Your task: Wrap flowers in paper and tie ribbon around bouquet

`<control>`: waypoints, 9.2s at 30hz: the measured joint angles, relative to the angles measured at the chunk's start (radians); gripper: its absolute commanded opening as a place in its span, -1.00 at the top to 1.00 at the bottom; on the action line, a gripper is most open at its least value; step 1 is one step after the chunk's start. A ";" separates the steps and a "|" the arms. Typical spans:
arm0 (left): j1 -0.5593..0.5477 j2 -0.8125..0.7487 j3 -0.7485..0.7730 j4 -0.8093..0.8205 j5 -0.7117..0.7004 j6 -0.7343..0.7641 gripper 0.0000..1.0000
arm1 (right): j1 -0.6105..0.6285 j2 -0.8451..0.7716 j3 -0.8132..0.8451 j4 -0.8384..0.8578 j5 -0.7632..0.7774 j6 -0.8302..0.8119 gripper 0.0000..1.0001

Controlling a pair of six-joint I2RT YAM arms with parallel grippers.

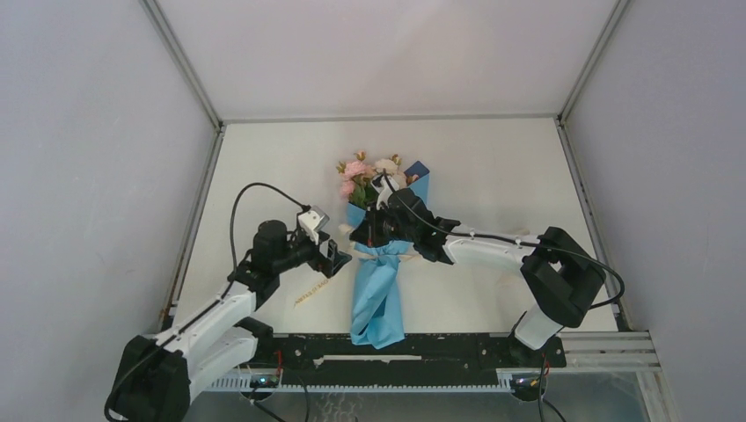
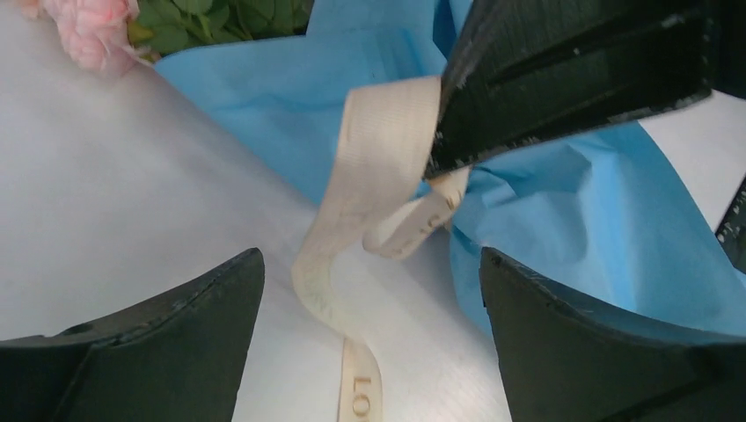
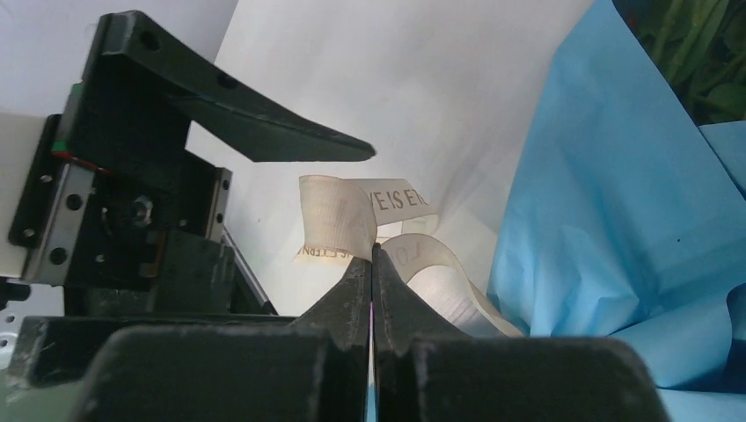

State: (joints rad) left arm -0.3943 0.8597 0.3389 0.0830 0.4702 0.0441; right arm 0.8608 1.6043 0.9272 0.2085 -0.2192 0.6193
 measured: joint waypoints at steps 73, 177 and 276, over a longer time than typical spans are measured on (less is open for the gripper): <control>-0.159 0.127 -0.156 0.472 0.054 0.306 1.00 | -0.296 -0.189 0.338 -0.648 0.400 -0.172 1.00; 0.373 0.518 0.805 -0.957 -0.134 0.370 -0.39 | -0.080 0.003 0.166 -0.418 -0.212 -0.202 1.00; -0.289 0.126 0.516 -0.472 -0.281 0.064 -0.63 | -0.216 -0.077 0.166 -0.388 -0.352 -0.130 1.00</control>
State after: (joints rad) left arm -0.6830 0.9859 0.8547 -0.3893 0.1894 0.1081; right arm 0.6445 1.5272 1.0935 -0.1795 -0.5716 0.4889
